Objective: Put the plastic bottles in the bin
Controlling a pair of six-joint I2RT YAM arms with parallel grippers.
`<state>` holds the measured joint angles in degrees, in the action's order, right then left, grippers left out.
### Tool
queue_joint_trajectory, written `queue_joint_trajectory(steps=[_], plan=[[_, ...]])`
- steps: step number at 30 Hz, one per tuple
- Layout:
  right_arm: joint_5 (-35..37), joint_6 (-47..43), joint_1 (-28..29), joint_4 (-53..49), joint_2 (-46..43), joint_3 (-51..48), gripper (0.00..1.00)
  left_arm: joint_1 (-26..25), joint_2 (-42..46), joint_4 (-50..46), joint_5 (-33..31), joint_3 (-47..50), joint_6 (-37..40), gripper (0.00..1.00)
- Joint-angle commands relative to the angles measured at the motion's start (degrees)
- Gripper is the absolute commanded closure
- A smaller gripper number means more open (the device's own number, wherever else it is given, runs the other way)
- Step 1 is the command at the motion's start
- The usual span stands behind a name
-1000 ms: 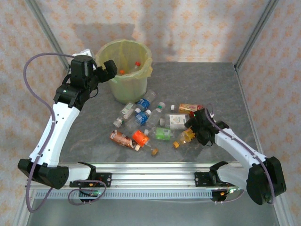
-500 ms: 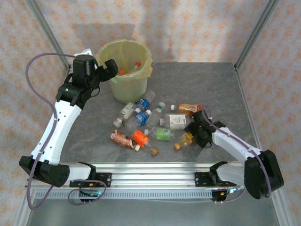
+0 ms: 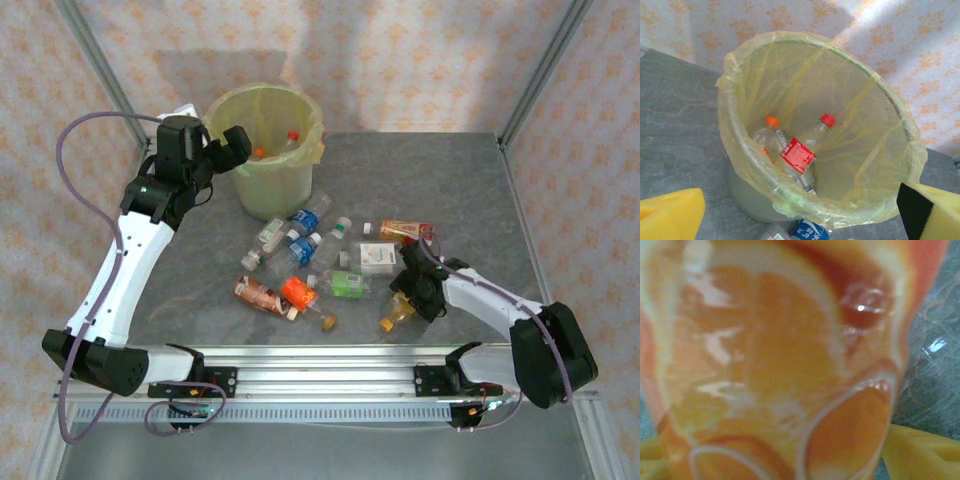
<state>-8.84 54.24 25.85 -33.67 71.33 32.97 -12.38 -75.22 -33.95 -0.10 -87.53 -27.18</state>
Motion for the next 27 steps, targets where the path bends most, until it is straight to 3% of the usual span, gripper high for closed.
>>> queue_joint_trajectory(steps=[1,5,9,19,24,27], plan=[[1.27,1.22,1.95,-1.28,3.1,0.63,0.17,-0.1,0.15,1.08,-1.84,-0.06,-0.36,0.0],[2.38,1.13,2.88,-2.14,5.72,1.48,0.19,-0.11,0.25,0.82,-2.01,-0.01,-0.33,0.0],[3.67,0.75,3.07,-3.17,4.95,1.7,0.33,-0.17,0.51,0.66,-2.18,0.07,-0.37,0.0],[9.01,-7.42,3.08,-8.3,-7.44,7.19,0.43,-0.17,0.95,0.83,-1.87,-0.03,-0.86,0.0],[6.58,-15.71,3.16,-2.73,-14.55,10.8,0.45,-0.18,0.87,2.06,1.55,-0.1,-1.71,0.0],[1.7,-21.43,3.21,4.42,-17.23,12.21,0.45,-0.29,0.3,3.68,6.81,-0.14,-2.4,0.0]])
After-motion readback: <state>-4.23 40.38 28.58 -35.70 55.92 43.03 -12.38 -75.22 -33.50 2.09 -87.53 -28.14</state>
